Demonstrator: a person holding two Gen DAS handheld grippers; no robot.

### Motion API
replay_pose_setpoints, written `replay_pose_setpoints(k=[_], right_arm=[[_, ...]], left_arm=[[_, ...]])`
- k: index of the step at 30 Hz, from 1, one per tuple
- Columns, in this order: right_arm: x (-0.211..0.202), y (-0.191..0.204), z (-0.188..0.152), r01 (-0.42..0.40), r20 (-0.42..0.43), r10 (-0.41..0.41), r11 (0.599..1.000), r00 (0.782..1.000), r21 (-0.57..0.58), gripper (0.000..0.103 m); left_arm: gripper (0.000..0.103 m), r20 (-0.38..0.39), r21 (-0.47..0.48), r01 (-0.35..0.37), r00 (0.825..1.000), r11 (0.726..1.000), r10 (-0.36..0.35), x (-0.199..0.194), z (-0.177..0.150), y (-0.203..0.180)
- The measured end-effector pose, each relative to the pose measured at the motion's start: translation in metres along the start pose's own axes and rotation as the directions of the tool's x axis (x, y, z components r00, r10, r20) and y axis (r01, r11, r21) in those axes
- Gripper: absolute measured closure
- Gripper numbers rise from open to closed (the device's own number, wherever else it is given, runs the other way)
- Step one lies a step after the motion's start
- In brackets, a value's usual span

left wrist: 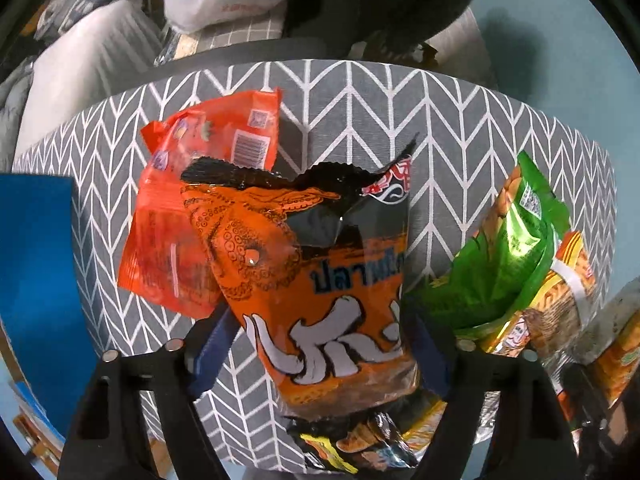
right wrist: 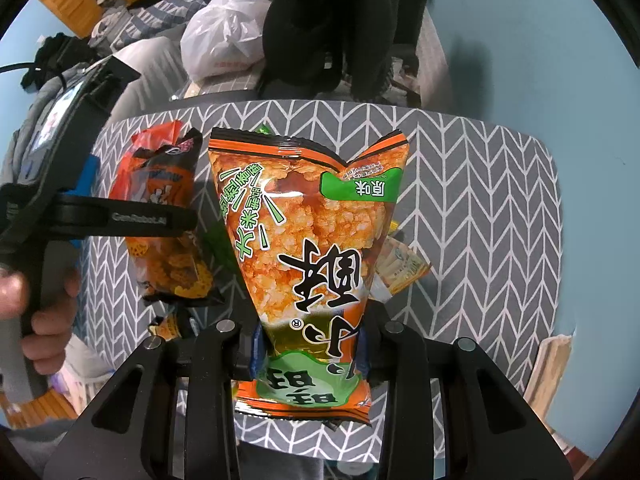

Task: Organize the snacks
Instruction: 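Grasp the orange rice-cracker bag with the right tool while the left tool grasps the orange chip bag, then lift and carry both orange bags over the cardboard box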

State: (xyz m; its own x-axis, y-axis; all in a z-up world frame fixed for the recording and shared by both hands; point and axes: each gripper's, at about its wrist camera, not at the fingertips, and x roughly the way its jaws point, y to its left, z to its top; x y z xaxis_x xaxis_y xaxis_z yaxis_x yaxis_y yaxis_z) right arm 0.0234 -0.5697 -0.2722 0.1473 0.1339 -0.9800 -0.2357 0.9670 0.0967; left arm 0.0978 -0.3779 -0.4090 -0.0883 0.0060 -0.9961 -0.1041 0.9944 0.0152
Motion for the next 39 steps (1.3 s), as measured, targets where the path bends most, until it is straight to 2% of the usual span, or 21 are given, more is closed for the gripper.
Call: replay_pose_setpoints(k=[1, 2, 4, 9, 24, 31, 39], right_arm=[[0.001, 0.0, 0.001, -0.003, -0.002, 0.003, 1.0, 1.0, -0.002, 0.07], [0.001, 0.001, 0.001, -0.004, -0.003, 0.004, 1.0, 1.0, -0.004, 0.07], [0.002, 0.0, 0.002, -0.006, -0.004, 0.006, 1.0, 1.0, -0.008, 0.07], [0.001, 0.003, 0.003, -0.011, -0.002, 0.011, 1.0, 1.0, -0.018, 0.07], [-0.02, 0.017, 0.002, 0.001, 0.016, 0.0, 0.998, 1.0, -0.059, 0.07], [-0.034, 0.035, 0.005, 0.003, 0.03, 0.0, 0.997, 1.0, -0.083, 0.07], [-0.047, 0.063, 0.01, -0.002, 0.044, 0.007, 0.993, 0.999, -0.122, 0.07]], left_arm=[[0.04, 0.003, 0.013, -0.011, 1.0, 1.0, 0.011, 0.0, 0.0, -0.002], [0.042, 0.006, 0.022, -0.017, 1.0, 1.0, 0.017, 0.0, 0.0, -0.003], [0.058, 0.014, 0.03, 0.012, 1.0, 0.999, -0.013, -0.003, -0.002, -0.002], [0.063, 0.046, 0.061, 0.024, 0.999, 0.998, -0.027, -0.015, -0.008, 0.0], [0.063, 0.164, 0.141, 0.026, 0.985, 0.99, -0.049, -0.085, -0.031, 0.017], [0.063, 0.234, 0.167, 0.016, 0.971, 0.986, -0.055, -0.122, -0.046, 0.033], [0.063, 0.279, 0.168, -0.004, 0.959, 0.986, -0.043, -0.143, -0.063, 0.059]])
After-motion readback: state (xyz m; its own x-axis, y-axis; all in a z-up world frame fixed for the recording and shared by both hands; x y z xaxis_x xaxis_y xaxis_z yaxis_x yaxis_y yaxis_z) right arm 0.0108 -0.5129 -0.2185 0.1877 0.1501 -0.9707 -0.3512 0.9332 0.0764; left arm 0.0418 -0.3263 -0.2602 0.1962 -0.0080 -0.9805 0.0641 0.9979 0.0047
